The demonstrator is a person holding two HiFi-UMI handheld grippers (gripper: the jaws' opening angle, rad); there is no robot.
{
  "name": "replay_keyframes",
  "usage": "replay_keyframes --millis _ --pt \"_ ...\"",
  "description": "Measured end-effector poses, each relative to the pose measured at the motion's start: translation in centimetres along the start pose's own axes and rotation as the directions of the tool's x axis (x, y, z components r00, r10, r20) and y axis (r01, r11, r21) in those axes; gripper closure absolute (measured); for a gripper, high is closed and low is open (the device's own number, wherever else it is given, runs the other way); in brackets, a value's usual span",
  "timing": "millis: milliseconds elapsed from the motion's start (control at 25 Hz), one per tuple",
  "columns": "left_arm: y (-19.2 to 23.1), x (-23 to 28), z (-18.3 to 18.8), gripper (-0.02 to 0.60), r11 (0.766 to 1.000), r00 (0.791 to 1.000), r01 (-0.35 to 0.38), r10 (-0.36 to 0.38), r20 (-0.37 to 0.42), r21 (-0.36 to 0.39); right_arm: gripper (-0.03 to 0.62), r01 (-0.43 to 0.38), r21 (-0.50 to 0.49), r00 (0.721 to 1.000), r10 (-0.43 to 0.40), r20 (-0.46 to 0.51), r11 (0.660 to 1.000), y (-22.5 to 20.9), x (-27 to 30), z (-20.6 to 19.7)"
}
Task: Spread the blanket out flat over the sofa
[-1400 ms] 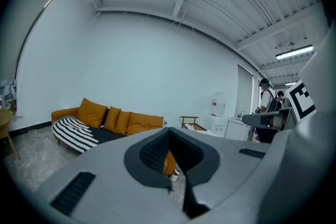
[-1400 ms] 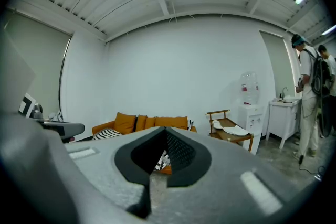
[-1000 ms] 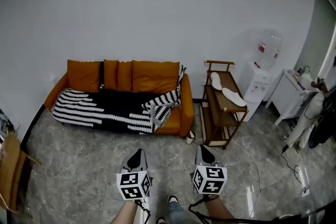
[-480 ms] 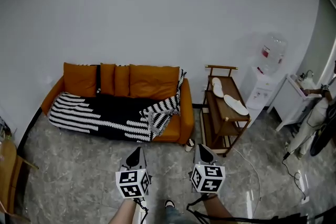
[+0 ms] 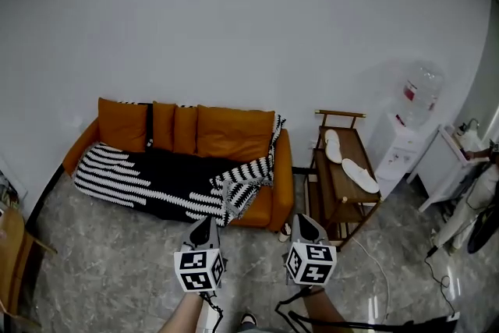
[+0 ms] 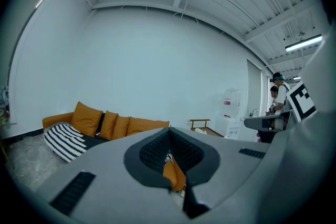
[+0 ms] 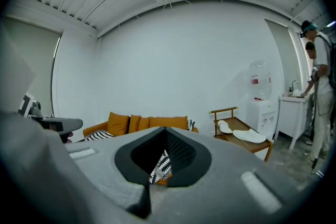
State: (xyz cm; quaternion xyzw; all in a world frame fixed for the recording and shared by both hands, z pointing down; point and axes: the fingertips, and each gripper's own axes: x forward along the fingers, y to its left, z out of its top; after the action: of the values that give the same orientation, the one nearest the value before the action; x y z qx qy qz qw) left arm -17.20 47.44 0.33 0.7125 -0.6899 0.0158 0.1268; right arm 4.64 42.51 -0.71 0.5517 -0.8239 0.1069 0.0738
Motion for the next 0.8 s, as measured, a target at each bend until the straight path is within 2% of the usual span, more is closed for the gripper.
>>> replay_keyframes --millis 480,800 --pt "-0.8 7.2 1.0 0.583 0.999 0.999 -0.038 0.038 -0.004 0.004 0.589 -0.017 0.022 1.0 0.017 -0.006 1.0 -4.5 6.9 1.8" --pt "-0.1 11.0 -0.2 0.583 0.999 0.998 -0.033 0.033 -0.048 0.002 0.589 0.001 0.039 0.999 0.001 -0.051 0.999 -6.0 10.1 0.4"
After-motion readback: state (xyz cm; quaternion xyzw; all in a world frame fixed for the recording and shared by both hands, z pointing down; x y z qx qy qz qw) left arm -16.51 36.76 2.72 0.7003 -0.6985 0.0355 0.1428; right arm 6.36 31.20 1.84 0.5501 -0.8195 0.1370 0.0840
